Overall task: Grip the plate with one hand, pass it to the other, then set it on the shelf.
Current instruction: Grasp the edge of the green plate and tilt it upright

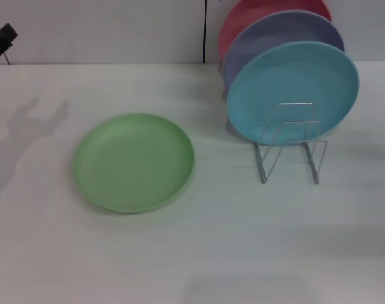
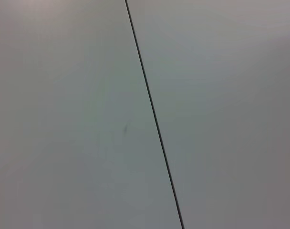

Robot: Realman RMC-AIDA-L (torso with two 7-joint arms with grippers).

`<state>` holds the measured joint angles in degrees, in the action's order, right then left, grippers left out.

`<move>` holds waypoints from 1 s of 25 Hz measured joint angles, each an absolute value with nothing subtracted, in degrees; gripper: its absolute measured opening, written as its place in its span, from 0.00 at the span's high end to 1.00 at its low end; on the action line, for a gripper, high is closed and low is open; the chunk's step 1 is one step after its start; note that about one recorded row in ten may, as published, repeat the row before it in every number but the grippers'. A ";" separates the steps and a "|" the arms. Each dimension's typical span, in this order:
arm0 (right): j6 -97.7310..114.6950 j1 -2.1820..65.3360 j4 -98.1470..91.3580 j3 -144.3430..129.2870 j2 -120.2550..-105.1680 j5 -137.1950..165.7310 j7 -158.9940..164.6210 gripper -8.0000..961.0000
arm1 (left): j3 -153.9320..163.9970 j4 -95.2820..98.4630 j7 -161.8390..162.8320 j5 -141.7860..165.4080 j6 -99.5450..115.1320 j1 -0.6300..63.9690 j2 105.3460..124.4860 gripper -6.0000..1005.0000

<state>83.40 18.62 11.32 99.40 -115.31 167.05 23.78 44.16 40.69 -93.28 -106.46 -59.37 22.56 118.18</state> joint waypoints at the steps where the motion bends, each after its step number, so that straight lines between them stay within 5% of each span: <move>1: 83.40 18.62 11.32 99.40 -115.31 167.04 23.78 0.24 | 45.93 43.38 -89.85 -106.03 -58.45 21.69 118.14 0.17; 12: 83.74 18.51 11.34 99.41 -115.62 166.81 23.73 0.24 | 50.61 66.85 -54.69 -78.28 -62.87 18.86 117.96 0.17; 25: 83.99 18.19 11.34 99.13 -115.77 167.05 23.72 0.25 | 55.32 78.37 -25.68 -33.82 -77.55 28.98 118.25 0.17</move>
